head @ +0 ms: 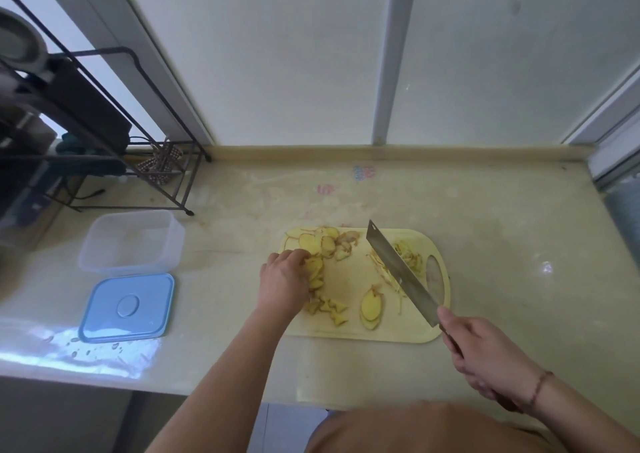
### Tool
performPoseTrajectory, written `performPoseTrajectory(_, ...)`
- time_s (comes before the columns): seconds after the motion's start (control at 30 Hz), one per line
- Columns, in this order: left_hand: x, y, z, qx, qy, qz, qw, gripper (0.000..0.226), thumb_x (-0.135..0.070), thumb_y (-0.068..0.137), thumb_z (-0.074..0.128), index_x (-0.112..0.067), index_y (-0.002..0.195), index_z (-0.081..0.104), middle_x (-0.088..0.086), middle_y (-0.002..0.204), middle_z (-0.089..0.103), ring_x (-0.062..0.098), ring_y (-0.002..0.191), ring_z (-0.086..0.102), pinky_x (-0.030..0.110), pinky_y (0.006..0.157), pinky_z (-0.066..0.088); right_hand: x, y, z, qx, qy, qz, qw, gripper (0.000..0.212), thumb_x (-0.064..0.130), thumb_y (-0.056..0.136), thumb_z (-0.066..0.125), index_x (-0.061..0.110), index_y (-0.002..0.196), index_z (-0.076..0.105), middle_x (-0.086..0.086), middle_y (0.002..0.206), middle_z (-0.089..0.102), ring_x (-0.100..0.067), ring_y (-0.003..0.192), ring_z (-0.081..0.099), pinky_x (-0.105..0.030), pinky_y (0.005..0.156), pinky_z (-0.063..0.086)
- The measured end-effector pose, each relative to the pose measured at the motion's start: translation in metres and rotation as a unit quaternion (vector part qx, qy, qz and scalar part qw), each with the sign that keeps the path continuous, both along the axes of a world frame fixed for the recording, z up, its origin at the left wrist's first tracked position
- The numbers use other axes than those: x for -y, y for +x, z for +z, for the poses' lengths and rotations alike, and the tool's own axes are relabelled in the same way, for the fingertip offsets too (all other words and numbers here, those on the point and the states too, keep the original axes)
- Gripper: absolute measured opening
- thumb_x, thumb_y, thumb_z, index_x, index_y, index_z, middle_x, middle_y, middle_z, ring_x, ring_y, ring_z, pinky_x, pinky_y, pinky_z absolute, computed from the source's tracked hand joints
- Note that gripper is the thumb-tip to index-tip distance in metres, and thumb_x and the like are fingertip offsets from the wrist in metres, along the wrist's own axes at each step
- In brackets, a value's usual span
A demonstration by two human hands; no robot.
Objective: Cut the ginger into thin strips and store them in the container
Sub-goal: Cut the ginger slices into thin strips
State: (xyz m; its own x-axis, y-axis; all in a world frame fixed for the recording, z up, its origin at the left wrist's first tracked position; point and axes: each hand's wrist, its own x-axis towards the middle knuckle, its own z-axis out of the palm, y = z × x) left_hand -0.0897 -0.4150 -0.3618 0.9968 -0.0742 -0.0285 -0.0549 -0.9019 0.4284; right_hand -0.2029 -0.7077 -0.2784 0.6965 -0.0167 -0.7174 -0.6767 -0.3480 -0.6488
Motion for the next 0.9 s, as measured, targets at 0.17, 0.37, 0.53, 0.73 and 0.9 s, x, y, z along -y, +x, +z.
performPoseTrajectory(0.17,0.009,0.0,0.02,-0.069,-0.088,-0.007,0.994,0.025,-0.001,0.094,0.056,-0.015,0.109,0.071,-0.003,0.097,0.062,0.02,0.09,0.059,0.02,0.074,0.045,0.0,0.001,0.001,0.0,-0.004,0.0,1.0,0.054,0.064,0.093,0.038,0.014,0.07,0.038,-0.001,0.049,0.029,-0.014,0.038,0.022,-0.017,0.041,0.021)
performPoseTrajectory(0.37,0.063,-0.036,0.031,-0.183,-0.316,0.091,0.926,0.02,-0.01,0.093,0.068,-0.027,0.103,0.067,-0.005,0.083,0.064,0.008,0.067,0.057,0.015,0.056,0.046,0.001,0.001,0.0,0.003,-0.002,0.003,1.0,0.056,0.064,0.094,0.037,0.014,0.069,0.037,-0.001,0.049,0.029,-0.014,0.038,0.022,-0.019,0.04,0.022)
performPoseTrajectory(0.53,0.084,-0.052,0.016,-0.163,-0.264,0.095,0.946,0.017,-0.015,0.092,0.069,-0.022,0.106,0.064,-0.009,0.081,0.063,0.001,0.067,0.054,0.007,0.057,0.041,0.002,0.0,-0.002,0.007,-0.005,0.01,1.0,0.056,0.064,0.094,0.037,0.014,0.069,0.038,-0.002,0.049,0.029,-0.014,0.038,0.023,-0.02,0.04,0.021)
performPoseTrajectory(0.73,0.082,-0.055,0.012,-0.125,-0.145,0.012,0.982,0.023,-0.026,0.095,0.063,-0.014,0.115,0.066,-0.01,0.081,0.062,0.004,0.07,0.058,0.017,0.062,0.049,0.005,-0.002,-0.004,0.001,-0.004,0.01,1.0,0.055,0.064,0.095,0.036,0.015,0.07,0.036,-0.001,0.05,0.028,-0.014,0.04,0.021,-0.021,0.041,0.02)
performPoseTrajectory(0.9,0.066,-0.06,0.008,-0.094,-0.069,-0.158,0.98,0.057,-0.041,0.088,0.067,-0.023,0.14,0.05,-0.001,0.145,0.04,0.022,0.098,0.063,0.034,0.08,0.055,0.003,-0.005,-0.008,-0.003,0.008,0.008,1.0,0.055,0.065,0.093,0.038,0.015,0.07,0.037,-0.001,0.049,0.027,-0.013,0.039,0.019,-0.02,0.043,0.018)
